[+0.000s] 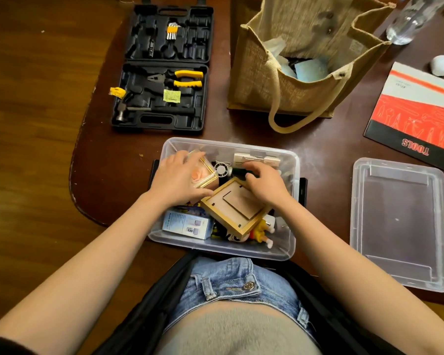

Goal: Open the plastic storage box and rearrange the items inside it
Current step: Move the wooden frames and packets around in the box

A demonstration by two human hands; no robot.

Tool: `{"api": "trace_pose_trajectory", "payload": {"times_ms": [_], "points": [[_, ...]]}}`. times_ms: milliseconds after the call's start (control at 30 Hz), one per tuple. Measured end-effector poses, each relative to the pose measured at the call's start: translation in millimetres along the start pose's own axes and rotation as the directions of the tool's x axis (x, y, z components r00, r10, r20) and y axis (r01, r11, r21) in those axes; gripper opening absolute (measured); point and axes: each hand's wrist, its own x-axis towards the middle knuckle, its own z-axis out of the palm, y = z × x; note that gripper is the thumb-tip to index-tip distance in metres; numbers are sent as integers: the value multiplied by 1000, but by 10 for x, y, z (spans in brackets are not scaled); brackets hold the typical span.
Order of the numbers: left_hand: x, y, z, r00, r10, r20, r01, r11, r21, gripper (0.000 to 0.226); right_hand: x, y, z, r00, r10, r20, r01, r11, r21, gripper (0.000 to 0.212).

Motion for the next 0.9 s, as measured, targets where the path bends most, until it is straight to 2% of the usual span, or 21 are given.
{"api": "trace_pose_trajectory", "payload": {"times_ms": [100,267,367,500,600,700,767,900], "points": [[27,-17,11,1000,-12,20,12,1000,0,96,23,-14,-3,999,20,49,-18,999,-36,39],[-86,-30,1,998,-1,-67,-2,999,-48,87,14,-3,-77,999,22,40,-21,1000,-23,35],[-215,-82,-37,996,-36,-86,22,987,-160,84,8,20,-127,1000,15,27,-15,1000,14,33],[-376,-114,-84,994,-69,-79,43,953,-301,83,42,63,-109,991,26,128,-16,997,-75,31],[-462,-136,-119,986,-128,-109,63,882,-466,80,53,127,-48,968,133,211,-96,979,-178,35],[-505,-166,-166,989,-132,-74,64,811,-582,79,74,149,-17,946,216,242,-163,962,-220,43],[-514,-164,-191,996,-84,-11,64,831,-553,79,88,137,-24,940,220,260,-161,960,-231,47],[-507,-147,-201,991,55,121,-5,927,-374,77,87,120,-87,956,170,239,-116,968,-224,53]]}}
